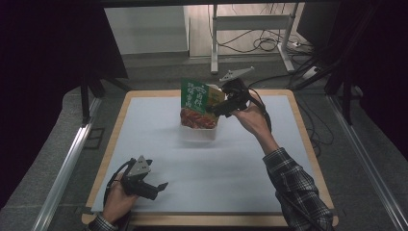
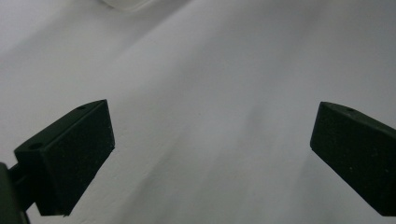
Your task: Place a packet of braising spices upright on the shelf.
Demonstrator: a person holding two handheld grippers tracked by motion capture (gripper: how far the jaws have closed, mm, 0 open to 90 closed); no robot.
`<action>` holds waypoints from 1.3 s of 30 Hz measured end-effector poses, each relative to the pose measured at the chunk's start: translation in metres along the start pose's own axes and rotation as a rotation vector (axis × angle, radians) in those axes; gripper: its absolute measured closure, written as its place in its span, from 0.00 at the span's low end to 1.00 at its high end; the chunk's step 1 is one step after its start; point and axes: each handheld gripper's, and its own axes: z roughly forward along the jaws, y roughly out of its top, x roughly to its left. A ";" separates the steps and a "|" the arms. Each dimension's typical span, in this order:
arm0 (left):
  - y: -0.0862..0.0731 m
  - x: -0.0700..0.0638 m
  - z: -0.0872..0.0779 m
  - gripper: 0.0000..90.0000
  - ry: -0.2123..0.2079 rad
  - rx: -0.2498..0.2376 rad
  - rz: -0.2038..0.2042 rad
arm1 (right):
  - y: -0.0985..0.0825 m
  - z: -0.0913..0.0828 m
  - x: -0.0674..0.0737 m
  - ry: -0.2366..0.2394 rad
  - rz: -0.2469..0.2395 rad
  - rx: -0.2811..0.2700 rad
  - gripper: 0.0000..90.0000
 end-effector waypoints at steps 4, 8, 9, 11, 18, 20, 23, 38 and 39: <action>0.000 0.000 0.000 0.00 -0.001 0.000 0.003 | -0.004 -0.002 0.000 0.000 -0.002 0.001 0.00; 0.000 0.000 0.000 0.00 0.001 0.000 0.007 | -0.008 -0.003 0.001 -0.001 -0.001 0.006 0.00; 0.000 0.000 0.000 0.00 0.001 0.000 0.005 | -0.009 -0.004 0.001 -0.003 -0.002 0.009 0.00; 0.000 0.000 0.000 0.00 0.001 -0.002 0.004 | -0.011 -0.004 0.001 -0.001 -0.001 0.010 0.00; 0.000 0.000 -0.001 0.00 -0.002 -0.004 -0.001 | -0.020 -0.006 0.001 0.004 0.004 0.009 0.00; 0.000 0.000 -0.001 0.00 -0.005 -0.006 -0.006 | -0.023 -0.008 0.001 0.004 0.008 0.006 0.00; 0.000 0.001 -0.002 0.00 -0.019 -0.015 -0.017 | -0.026 -0.010 0.001 0.002 0.011 0.004 0.00; 0.000 0.002 -0.002 0.00 -0.028 -0.024 -0.028 | -0.045 -0.024 -0.001 0.004 0.038 -0.002 0.00; 0.000 0.002 -0.002 0.00 -0.028 -0.024 -0.027 | -0.048 -0.026 -0.001 0.005 0.042 -0.002 0.00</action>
